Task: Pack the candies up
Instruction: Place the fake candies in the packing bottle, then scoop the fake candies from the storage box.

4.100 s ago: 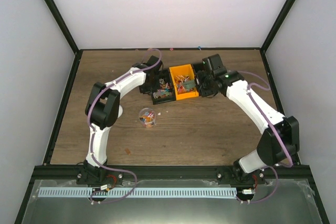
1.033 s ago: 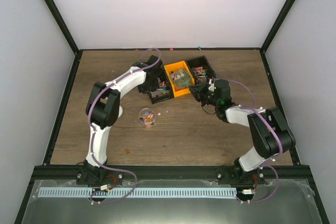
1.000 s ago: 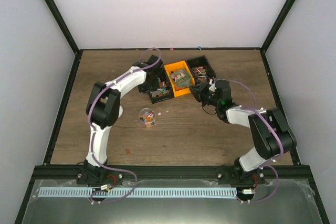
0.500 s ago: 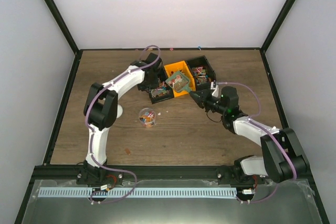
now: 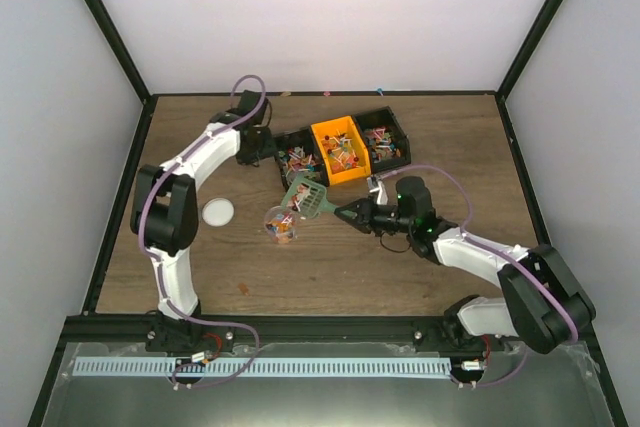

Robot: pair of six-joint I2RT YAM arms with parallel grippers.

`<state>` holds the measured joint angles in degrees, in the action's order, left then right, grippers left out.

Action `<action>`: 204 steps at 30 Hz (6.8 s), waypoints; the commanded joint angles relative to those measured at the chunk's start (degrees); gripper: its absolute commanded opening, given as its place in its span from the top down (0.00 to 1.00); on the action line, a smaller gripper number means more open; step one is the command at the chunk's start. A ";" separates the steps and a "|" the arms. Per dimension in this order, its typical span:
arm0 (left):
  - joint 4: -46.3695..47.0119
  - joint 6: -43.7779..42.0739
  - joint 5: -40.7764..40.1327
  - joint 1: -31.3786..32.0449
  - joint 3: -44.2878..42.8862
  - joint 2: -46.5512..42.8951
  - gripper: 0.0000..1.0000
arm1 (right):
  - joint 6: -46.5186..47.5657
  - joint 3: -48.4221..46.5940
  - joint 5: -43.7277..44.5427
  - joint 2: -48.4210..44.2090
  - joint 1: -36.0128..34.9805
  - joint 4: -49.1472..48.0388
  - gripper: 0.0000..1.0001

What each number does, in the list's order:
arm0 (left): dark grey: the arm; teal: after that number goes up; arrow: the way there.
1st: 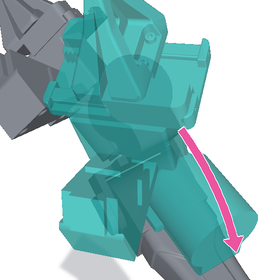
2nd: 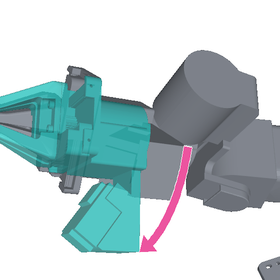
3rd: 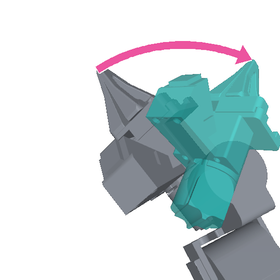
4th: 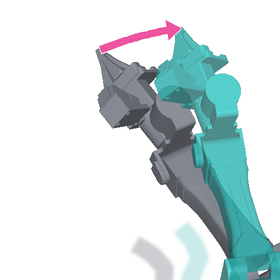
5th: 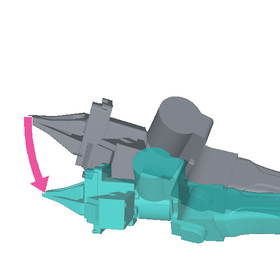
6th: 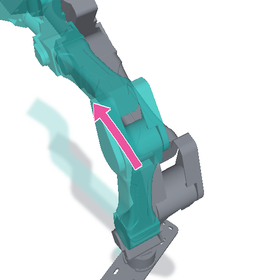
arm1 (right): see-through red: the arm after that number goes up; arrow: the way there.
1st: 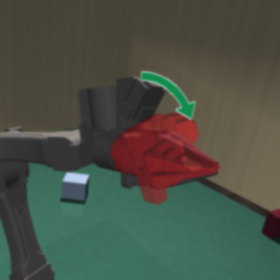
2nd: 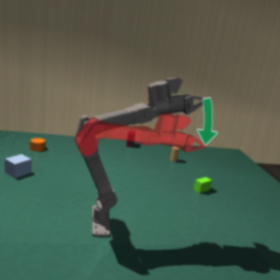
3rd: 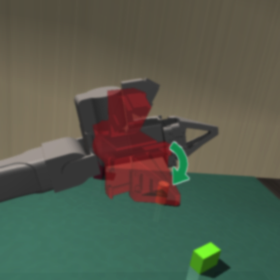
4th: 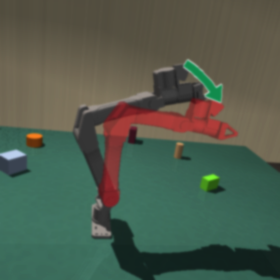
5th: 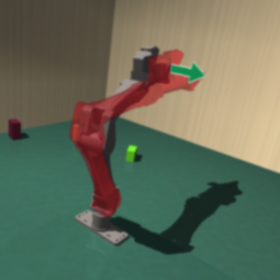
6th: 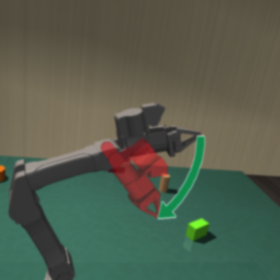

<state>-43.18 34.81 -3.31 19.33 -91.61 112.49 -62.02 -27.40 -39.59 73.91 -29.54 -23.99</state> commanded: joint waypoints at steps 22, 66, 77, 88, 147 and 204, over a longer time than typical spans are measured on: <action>4.39 0.00 4.74 -6.85 6.62 -3.27 0.65 | 26.57 -20.08 18.03 -1.97 -12.26 39.09 0.99; -1.26 -2.46 1.32 -3.16 -15.24 8.80 0.54 | -9.01 -39.66 25.49 5.22 -6.87 42.74 0.99; -8.98 -1.17 -4.56 -1.35 -27.90 18.02 0.63 | -26.64 -45.07 23.93 17.94 -6.76 43.24 0.99; -12.48 -1.34 -6.79 1.30 -27.41 18.91 0.69 | -28.26 -47.15 27.35 20.99 -6.63 46.53 0.99; -10.46 2.08 -6.10 3.23 -20.43 17.64 0.96 | -21.02 -70.96 30.54 40.78 -1.32 73.35 0.99; -13.25 4.02 -0.95 -1.12 -23.50 12.38 0.52 | -12.16 -17.93 5.95 28.92 0.80 -22.86 0.99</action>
<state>-55.99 37.74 -5.26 18.44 -113.80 128.77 -75.02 -46.68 -32.84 105.47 -28.93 -43.57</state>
